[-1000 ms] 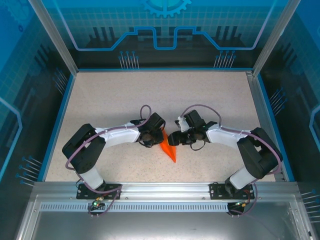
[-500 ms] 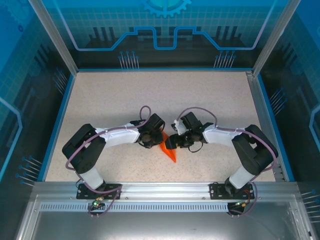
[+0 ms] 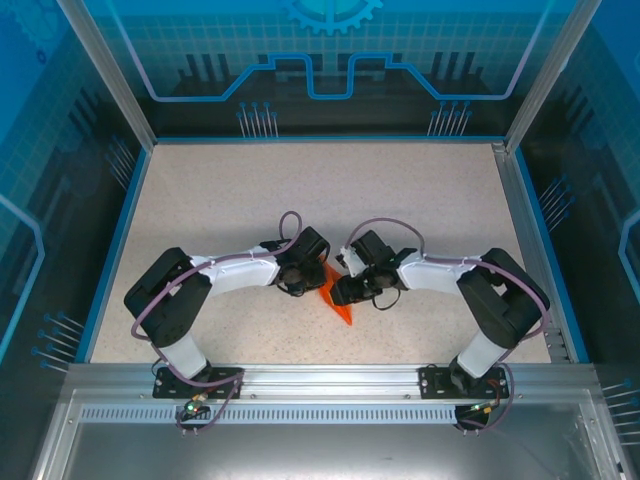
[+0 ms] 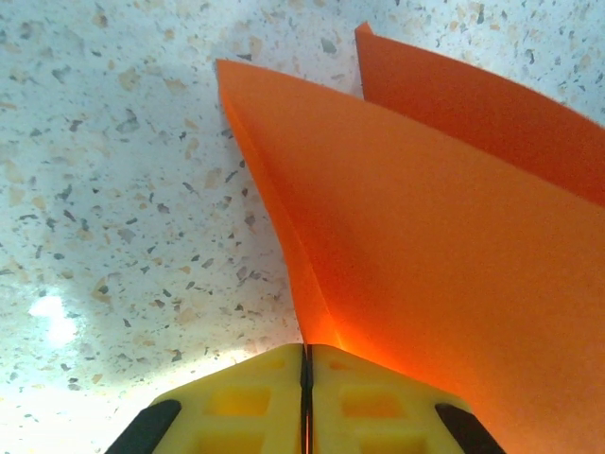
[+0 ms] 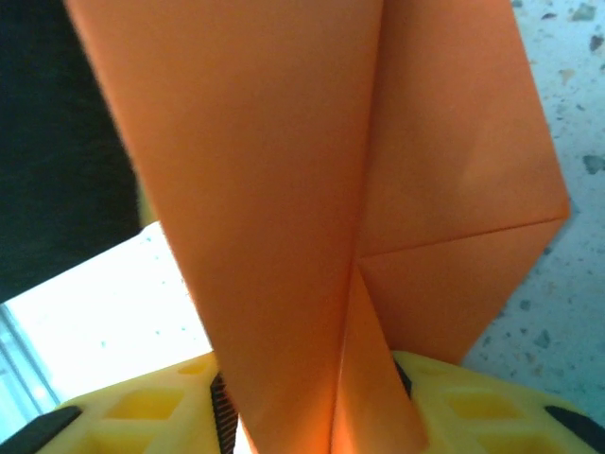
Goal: Fold a paper plane with a square sheet of paper (pick it up from the middle)
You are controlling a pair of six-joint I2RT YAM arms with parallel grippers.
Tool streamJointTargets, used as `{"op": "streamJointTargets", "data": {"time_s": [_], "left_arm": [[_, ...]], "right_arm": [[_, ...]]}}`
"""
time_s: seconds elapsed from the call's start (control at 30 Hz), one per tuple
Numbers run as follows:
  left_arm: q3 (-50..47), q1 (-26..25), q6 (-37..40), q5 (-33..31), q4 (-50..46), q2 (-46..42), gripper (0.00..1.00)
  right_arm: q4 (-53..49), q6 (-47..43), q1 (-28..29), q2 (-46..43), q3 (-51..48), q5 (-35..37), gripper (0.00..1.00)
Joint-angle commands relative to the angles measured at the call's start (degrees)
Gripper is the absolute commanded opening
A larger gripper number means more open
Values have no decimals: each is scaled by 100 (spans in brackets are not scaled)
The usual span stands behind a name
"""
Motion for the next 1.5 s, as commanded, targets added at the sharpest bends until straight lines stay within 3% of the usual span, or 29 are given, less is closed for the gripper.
{"op": "streamJointTargets", "data": {"time_s": [0.0, 0.3, 0.43, 0.5, 0.6, 0.87, 1.2, 1.47], "left_arm": [[-57, 36, 32, 101, -13, -224, 10], [-222, 38, 41, 12, 27, -474, 17], [-449, 43, -16, -332, 3, -939, 24], [-577, 42, -38, -575, -88, -1250, 32], [-771, 76, -47, -983, -279, -1721, 34], [-1382, 516, -8, -1130, -434, -2607, 37], [-1902, 815, -3, -1009, -403, -3144, 40], [-1895, 884, 91, -952, -372, -3103, 40]], "right_arm": [[-338, -150, 222, 112, 229, 459, 41], [-1142, -258, 766, 225, 850, 1715, 22], [-1643, -164, 907, 199, 1206, 2369, 13], [-1885, -48, 909, 79, 1377, 2757, 11], [-2207, 42, 881, 5, 1662, 3248, 9], [-2706, 697, 496, 798, 2513, 3846, 9], [-2706, 1545, 386, 1696, 2993, 3638, 12], [-2644, 1606, 378, 1987, 2944, 3518, 24]]}}
